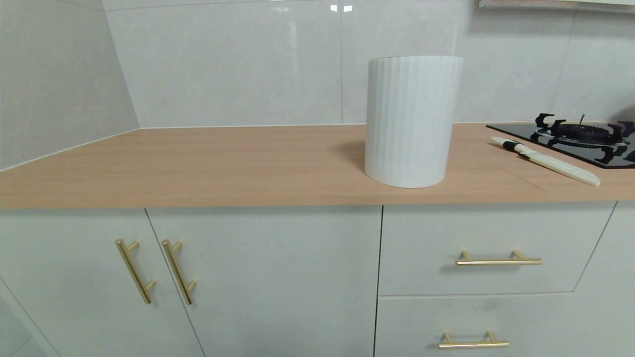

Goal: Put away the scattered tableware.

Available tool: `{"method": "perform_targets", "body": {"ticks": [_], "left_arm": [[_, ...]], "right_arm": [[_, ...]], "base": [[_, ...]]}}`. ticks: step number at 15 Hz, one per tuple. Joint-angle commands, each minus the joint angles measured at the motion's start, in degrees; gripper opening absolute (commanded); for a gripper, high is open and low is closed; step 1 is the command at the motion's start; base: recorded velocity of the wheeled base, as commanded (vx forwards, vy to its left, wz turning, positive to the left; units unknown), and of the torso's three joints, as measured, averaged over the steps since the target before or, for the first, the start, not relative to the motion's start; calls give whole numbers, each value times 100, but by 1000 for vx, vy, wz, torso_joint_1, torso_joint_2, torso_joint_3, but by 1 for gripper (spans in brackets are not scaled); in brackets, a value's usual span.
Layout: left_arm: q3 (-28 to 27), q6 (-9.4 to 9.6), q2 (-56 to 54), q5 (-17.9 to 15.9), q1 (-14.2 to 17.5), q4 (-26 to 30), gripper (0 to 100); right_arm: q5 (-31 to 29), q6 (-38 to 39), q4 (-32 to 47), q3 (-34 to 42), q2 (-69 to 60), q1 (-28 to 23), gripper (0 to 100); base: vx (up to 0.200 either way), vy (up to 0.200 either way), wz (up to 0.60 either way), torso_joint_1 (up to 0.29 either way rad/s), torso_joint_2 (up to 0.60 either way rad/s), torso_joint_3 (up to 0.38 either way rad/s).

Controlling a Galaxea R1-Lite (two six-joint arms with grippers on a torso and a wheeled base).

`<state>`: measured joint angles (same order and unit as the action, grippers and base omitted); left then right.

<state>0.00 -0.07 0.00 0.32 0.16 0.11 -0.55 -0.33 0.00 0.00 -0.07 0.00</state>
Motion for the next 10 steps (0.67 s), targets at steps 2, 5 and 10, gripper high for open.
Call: {"method": "perform_targets", "body": {"ticks": [2, 5, 10], "left_arm": [[0, -1, 0, 3, 11, -2, 100], [0, 7, 0, 3, 11, -2, 100], [0, 7, 0, 3, 11, -2, 100]], "right_arm": [[-7, -2, 0, 0, 7, 9, 100], [-7, -2, 0, 0, 7, 9, 100], [-7, -2, 0, 0, 7, 9, 100]], "base": [[0, 0, 0, 0, 0, 0], [0, -133, 0, 0, 2, -2], [0, -200, 0, 2, 1, 5]]}}
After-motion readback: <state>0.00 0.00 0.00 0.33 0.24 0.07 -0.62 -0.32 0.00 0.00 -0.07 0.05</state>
